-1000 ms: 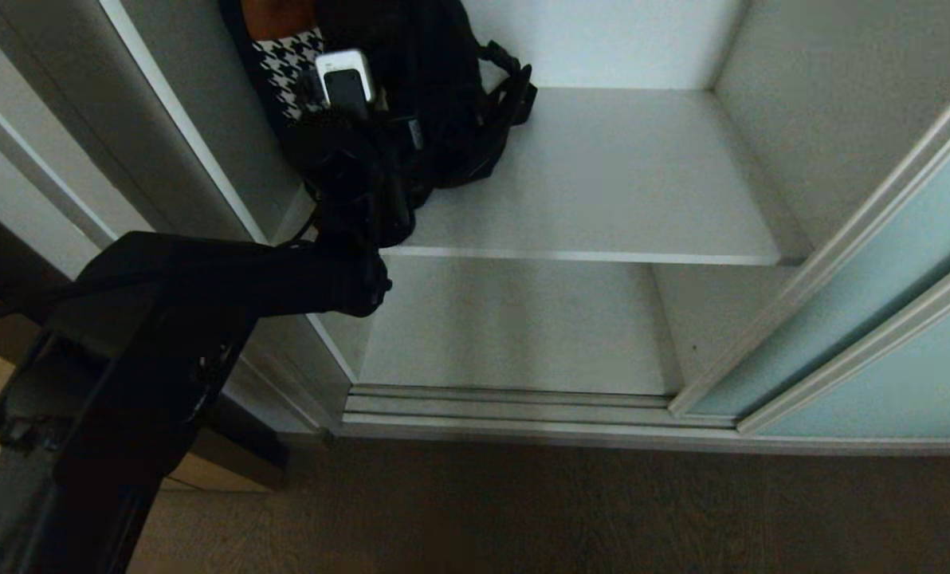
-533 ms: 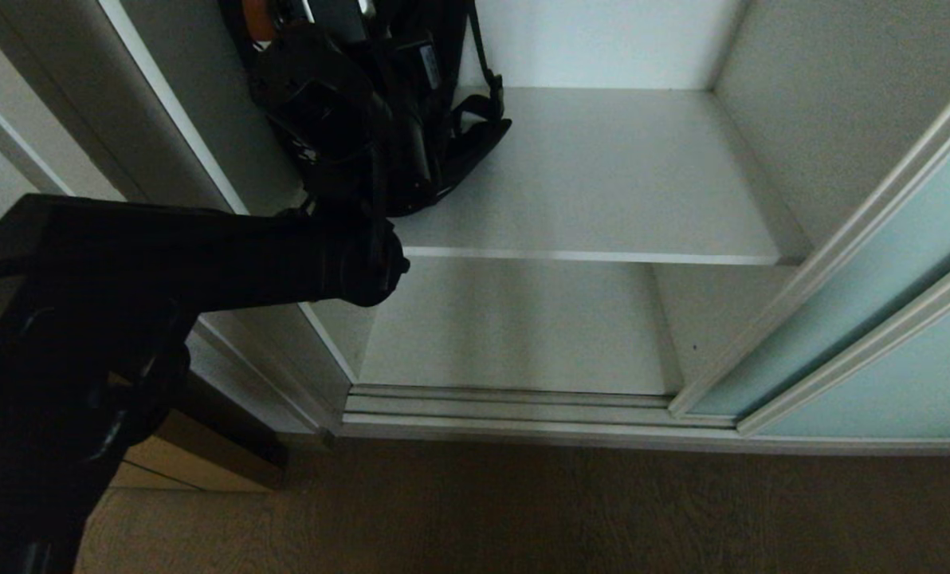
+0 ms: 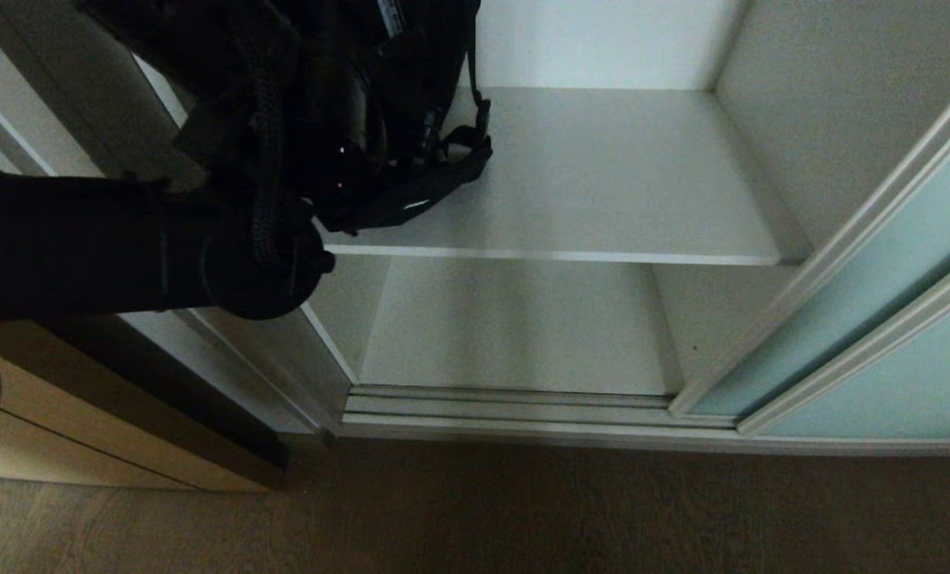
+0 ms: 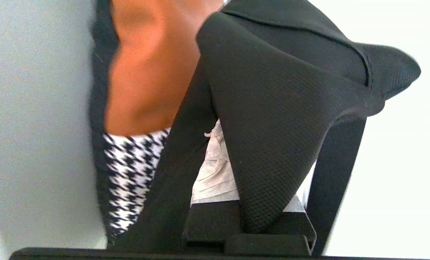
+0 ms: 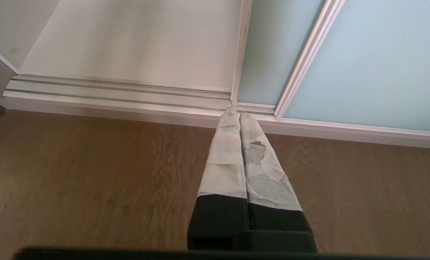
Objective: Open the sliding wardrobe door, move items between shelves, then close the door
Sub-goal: Place the bag on the lower shelf
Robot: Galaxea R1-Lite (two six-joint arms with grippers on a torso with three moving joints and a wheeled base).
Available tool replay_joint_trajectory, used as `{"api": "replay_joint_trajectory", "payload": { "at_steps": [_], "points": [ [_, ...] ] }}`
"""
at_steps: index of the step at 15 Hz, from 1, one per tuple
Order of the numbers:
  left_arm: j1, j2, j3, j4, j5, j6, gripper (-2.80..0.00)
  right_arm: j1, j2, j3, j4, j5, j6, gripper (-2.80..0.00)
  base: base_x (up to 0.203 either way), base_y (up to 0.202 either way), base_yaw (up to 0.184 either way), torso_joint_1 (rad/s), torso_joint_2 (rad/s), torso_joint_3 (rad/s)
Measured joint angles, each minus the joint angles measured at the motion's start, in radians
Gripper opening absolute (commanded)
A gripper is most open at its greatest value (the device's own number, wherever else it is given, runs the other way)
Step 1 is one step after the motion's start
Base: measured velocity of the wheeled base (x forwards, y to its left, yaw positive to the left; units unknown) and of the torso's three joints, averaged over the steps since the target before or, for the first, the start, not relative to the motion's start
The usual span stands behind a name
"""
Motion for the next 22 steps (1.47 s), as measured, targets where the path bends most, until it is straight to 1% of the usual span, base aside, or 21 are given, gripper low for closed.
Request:
{"api": "replay_joint_trajectory", "payload": {
  "at_steps": [4, 11, 14, 18, 20, 22],
  "points": [
    [-0.024, -0.161, 0.171, 0.050, 0.003, -0.002, -2.80, 0.000, 0.000, 0.000, 0.000, 0.000, 0.000, -2.80, 0.000, 0.000, 0.000, 0.000, 0.00, 0.000],
    [-0.042, -0.417, 0.481, 0.201, 0.001, 0.001, -2.80, 0.000, 0.000, 0.000, 0.000, 0.000, 0.000, -2.80, 0.000, 0.000, 0.000, 0.000, 0.00, 0.000],
    [-0.041, -0.509, 0.604, 0.221, 0.000, 0.003, -2.80, 0.000, 0.000, 0.000, 0.000, 0.000, 0.000, -2.80, 0.000, 0.000, 0.000, 0.000, 0.00, 0.000],
    [-0.032, -0.626, 0.687, 0.279, -0.002, -0.003, -2.80, 0.000, 0.000, 0.000, 0.000, 0.000, 0.000, -2.80, 0.000, 0.000, 0.000, 0.000, 0.00, 0.000],
    [-0.030, -0.672, 0.704, 0.289, -0.001, -0.003, -2.80, 0.000, 0.000, 0.000, 0.000, 0.000, 0.000, -2.80, 0.000, 0.000, 0.000, 0.000, 0.00, 0.000],
    [-0.030, -0.720, 0.715, 0.340, -0.002, -0.002, -2.80, 0.000, 0.000, 0.000, 0.000, 0.000, 0.000, -2.80, 0.000, 0.000, 0.000, 0.000, 0.00, 0.000]
  ]
}}
